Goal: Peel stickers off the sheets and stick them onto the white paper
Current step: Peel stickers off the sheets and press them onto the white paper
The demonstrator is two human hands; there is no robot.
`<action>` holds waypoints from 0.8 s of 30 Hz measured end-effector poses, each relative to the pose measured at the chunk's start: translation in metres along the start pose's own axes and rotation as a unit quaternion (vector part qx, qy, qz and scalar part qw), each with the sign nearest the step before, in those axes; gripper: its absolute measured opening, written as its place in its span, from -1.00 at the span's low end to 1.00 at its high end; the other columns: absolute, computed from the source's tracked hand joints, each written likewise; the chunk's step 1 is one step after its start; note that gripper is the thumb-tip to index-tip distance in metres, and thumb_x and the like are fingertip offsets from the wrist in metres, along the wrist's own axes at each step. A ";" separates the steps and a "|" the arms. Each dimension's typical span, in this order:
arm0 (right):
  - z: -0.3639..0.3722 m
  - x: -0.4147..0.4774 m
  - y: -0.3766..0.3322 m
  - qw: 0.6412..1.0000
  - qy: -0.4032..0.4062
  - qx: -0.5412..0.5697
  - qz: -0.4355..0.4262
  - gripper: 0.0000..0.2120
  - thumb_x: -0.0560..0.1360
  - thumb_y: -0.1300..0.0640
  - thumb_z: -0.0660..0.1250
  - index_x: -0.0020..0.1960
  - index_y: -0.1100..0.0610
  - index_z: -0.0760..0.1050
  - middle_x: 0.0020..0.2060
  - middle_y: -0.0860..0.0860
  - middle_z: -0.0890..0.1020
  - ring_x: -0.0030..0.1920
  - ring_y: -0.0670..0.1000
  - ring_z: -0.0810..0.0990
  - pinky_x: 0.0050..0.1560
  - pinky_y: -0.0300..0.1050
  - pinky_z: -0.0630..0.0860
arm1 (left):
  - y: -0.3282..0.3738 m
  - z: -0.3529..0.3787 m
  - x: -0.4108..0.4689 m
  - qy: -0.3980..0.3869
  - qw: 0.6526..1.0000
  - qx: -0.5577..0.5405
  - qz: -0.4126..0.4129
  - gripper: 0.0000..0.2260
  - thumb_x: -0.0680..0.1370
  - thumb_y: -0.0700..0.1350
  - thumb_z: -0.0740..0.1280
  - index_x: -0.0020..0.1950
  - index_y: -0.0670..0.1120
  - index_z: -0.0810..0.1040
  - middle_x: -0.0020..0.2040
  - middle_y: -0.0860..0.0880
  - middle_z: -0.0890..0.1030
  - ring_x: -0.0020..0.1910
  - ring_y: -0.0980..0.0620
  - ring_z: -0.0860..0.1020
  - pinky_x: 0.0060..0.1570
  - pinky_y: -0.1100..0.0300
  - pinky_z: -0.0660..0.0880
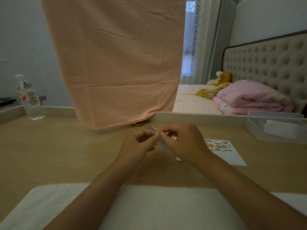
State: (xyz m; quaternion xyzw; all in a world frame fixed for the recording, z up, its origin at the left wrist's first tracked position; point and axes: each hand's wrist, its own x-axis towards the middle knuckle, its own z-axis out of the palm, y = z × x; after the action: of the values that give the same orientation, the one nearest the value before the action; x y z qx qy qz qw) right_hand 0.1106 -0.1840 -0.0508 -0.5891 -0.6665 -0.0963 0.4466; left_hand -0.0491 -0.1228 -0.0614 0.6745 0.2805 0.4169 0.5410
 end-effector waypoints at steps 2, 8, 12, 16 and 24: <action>0.000 -0.001 0.000 0.997 0.013 -0.044 -0.061 -0.71 0.52 -0.09 0.29 -0.02 0.04 0.72 -0.15 -0.09 0.72 -0.19 -0.12 0.64 -0.22 -0.04 0.61 | 0.000 0.002 0.000 -0.004 0.999 -0.037 -0.027 -0.82 0.59 -0.06 0.36 -0.02 -0.12 0.72 -0.04 -0.08 0.71 -0.03 0.04 0.66 0.03 0.09 0.64; 0.002 -0.005 0.003 0.987 0.030 -0.083 -0.137 -0.76 0.54 0.02 0.34 -0.01 0.14 0.72 -0.10 0.01 0.71 -0.15 -0.01 0.65 -0.19 -0.06 0.62 | -0.002 0.004 0.004 0.010 0.995 -0.054 -0.085 -0.82 0.61 -0.07 0.35 -0.03 -0.11 0.72 -0.06 -0.07 0.72 -0.05 0.00 0.68 0.04 0.07 0.64; 0.005 -0.002 0.009 0.988 0.052 -0.105 -0.097 -0.82 0.50 0.04 0.42 -0.02 0.11 0.72 -0.14 0.02 0.64 -0.13 -0.01 0.57 -0.17 -0.17 0.51 | -0.004 0.007 0.004 0.011 0.991 -0.085 -0.103 -0.83 0.62 -0.07 0.34 0.05 -0.08 0.71 -0.05 -0.02 0.73 -0.04 0.00 0.71 0.04 0.08 0.64; 0.006 -0.001 0.008 0.998 0.024 -0.029 -0.048 -0.87 0.49 0.13 0.49 0.03 0.10 0.71 -0.15 -0.03 0.69 -0.20 -0.15 0.57 -0.19 -0.26 0.51 | -0.006 0.009 0.004 0.022 0.986 -0.128 -0.106 -0.84 0.64 -0.09 0.32 0.10 -0.08 0.67 0.00 -0.04 0.72 -0.11 0.03 0.70 0.06 0.07 0.64; 0.004 0.000 0.001 0.994 -0.038 0.069 0.080 -0.83 0.47 -0.09 0.48 0.04 -0.10 0.72 -0.16 -0.23 0.72 -0.16 -0.17 0.65 -0.10 -0.01 0.65 | -0.011 0.005 0.005 0.050 0.999 -0.004 0.010 -0.87 0.62 -0.16 0.34 -0.03 -0.13 0.68 -0.16 0.00 0.67 -0.21 0.08 0.63 -0.02 0.07 0.67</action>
State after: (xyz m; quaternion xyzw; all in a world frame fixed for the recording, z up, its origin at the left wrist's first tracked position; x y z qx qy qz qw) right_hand 0.1098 -0.1811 -0.0533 -0.6119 -0.6383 0.0082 0.4670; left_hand -0.0416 -0.1178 -0.0713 0.6536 0.2988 0.4565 0.5245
